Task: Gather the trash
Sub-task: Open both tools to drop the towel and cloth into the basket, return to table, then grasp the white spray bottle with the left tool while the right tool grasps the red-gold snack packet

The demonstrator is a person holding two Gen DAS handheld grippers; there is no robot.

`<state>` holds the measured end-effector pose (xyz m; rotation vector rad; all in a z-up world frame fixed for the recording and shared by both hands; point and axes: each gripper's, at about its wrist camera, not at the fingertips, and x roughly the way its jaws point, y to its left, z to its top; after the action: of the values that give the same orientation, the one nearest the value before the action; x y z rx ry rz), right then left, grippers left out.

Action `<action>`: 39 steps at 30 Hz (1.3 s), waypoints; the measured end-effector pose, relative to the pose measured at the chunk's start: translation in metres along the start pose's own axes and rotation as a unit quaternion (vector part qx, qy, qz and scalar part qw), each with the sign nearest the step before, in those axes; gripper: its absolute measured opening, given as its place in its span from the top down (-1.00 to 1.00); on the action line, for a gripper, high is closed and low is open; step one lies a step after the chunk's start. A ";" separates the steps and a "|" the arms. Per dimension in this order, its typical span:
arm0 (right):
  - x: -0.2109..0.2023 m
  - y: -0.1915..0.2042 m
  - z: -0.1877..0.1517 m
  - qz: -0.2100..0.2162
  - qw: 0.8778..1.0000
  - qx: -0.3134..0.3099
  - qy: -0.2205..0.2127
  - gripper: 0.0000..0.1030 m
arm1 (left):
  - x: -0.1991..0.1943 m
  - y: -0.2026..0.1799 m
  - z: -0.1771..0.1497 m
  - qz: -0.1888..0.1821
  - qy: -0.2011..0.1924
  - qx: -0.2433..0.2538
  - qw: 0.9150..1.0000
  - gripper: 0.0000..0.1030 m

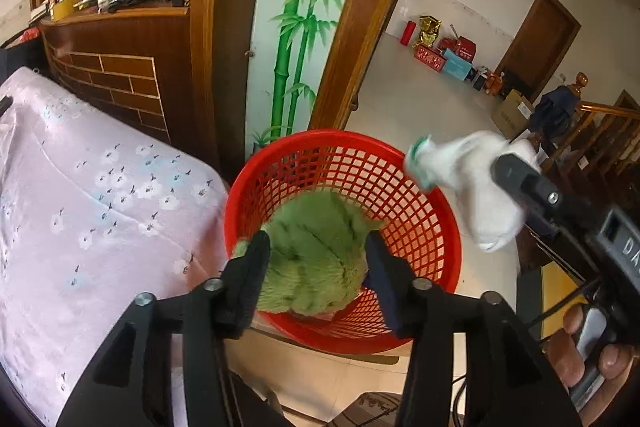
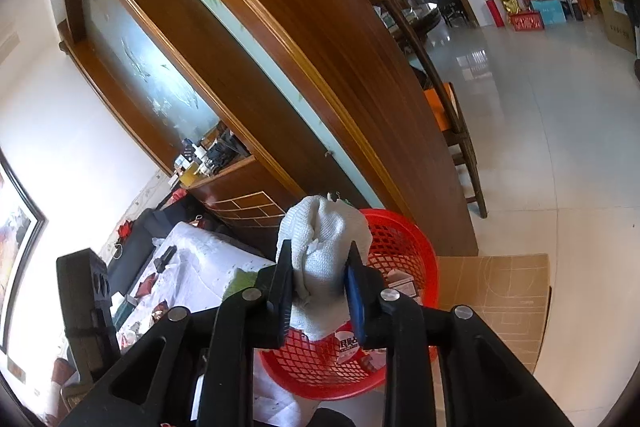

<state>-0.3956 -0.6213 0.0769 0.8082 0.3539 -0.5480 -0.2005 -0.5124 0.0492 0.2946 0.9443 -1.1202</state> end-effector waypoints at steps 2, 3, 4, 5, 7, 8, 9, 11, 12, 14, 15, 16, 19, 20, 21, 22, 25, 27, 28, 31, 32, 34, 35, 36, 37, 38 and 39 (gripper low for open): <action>0.003 -0.003 0.001 -0.004 1.000 0.010 0.003 -0.07 | -0.007 0.007 -0.001 -0.006 -0.004 -0.011 1.000 -0.19; 0.003 -0.003 0.000 -0.005 1.000 0.013 0.001 -0.11 | -0.013 0.012 -0.002 -0.004 -0.008 -0.017 1.000 -0.29; 0.000 0.000 0.001 -0.003 1.000 0.007 -0.003 -0.11 | -0.020 0.017 -0.002 -0.001 -0.014 -0.024 1.000 -0.37; -0.002 0.004 0.000 -0.002 1.000 0.002 -0.006 -0.13 | -0.031 0.023 -0.003 0.001 -0.023 -0.034 0.999 -0.37; -0.008 0.015 -0.001 0.009 1.000 -0.005 -0.012 -0.27 | -0.056 0.036 -0.006 0.007 -0.042 -0.046 0.998 -0.37; -0.013 0.023 -0.002 0.021 1.000 -0.009 -0.015 -0.29 | -0.070 0.043 -0.008 0.015 -0.051 -0.051 0.997 -0.38; -0.014 0.030 -0.002 0.028 0.999 -0.014 -0.019 -0.35 | -0.083 0.050 -0.010 0.023 -0.062 -0.056 0.996 -0.38; -0.020 0.050 -0.005 0.047 0.998 -0.028 -0.025 -0.48 | -0.121 0.068 -0.020 0.048 -0.094 -0.064 0.992 -0.54; -0.022 0.059 -0.006 0.058 0.997 -0.035 -0.027 -0.51 | -0.136 0.075 -0.024 0.059 -0.106 -0.066 0.990 -0.56; -0.026 0.083 -0.012 0.085 0.994 -0.054 -0.030 -0.59 | -0.173 0.094 -0.038 0.086 -0.137 -0.074 0.984 -0.60; -0.026 0.096 -0.014 0.098 0.993 -0.063 -0.029 -0.61 | -0.193 0.105 -0.046 0.106 -0.151 -0.079 0.980 -0.61; -0.025 0.110 -0.018 0.113 0.991 -0.073 -0.025 -0.63 | -0.208 0.114 -0.053 0.122 -0.163 -0.085 0.975 -0.63; -0.017 0.150 -0.032 0.154 0.983 -0.099 -0.007 -0.67 | -0.255 0.151 -0.075 0.171 -0.187 -0.121 0.960 -0.66; -0.012 0.165 -0.038 0.168 0.979 -0.112 0.002 -0.68 | -0.274 0.167 -0.085 0.185 -0.194 -0.142 0.953 -0.66; -0.007 0.177 -0.044 0.176 0.977 -0.122 0.009 -0.69 | -0.286 0.178 -0.092 0.194 -0.198 -0.157 0.948 -0.66; -0.002 0.190 -0.050 0.185 0.974 -0.131 0.016 -0.69 | -0.302 0.193 -0.101 0.207 -0.205 -0.177 0.940 -0.66; 0.015 0.225 -0.070 0.210 0.965 -0.150 0.045 -0.69 | -0.337 0.229 -0.125 0.240 -0.222 -0.218 0.920 -0.66; 0.029 0.250 -0.084 0.213 0.961 -0.162 0.068 -0.69 | -0.353 0.248 -0.138 0.261 -0.226 -0.236 0.908 -0.66; 0.037 0.262 -0.091 0.207 0.960 -0.168 0.081 -0.69 | -0.360 0.260 -0.145 0.272 -0.224 -0.247 0.903 -0.66; 0.058 0.295 -0.112 0.191 0.956 -0.197 0.108 -0.70 | -0.372 0.285 -0.163 0.287 -0.220 -0.269 0.893 -0.66; 0.065 0.305 -0.119 0.193 0.952 -0.203 0.121 -0.70 | -0.375 0.295 -0.169 0.291 -0.219 -0.277 0.889 -0.66; 0.074 0.318 -0.132 0.197 0.946 -0.215 0.139 -0.75 | -0.377 0.308 -0.176 0.294 -0.214 -0.288 0.886 -0.66; 0.080 0.326 -0.136 0.199 0.944 -0.221 0.144 -0.77 | -0.377 0.316 -0.179 0.297 -0.212 -0.296 0.883 -0.66; 0.086 0.334 -0.140 0.200 0.941 -0.229 0.146 -0.79 | -0.378 0.322 -0.182 0.297 -0.211 -0.301 0.881 -0.66; 0.091 0.341 -0.144 0.201 0.939 -0.236 0.148 -0.80 | -0.377 0.330 -0.185 0.298 -0.208 -0.307 0.880 -0.66; 0.095 0.346 -0.148 0.201 0.937 -0.242 0.151 -0.80 | -0.375 0.339 -0.187 0.293 -0.203 -0.317 0.879 -0.66; 0.100 0.352 -0.151 0.204 0.935 -0.243 0.158 -0.80 | -0.374 0.348 -0.189 0.285 -0.201 -0.327 0.878 -0.66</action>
<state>-0.1227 -0.3404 0.1346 0.4622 0.5727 0.0695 -0.0356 -0.0013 0.1398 -0.2104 0.7372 -0.2563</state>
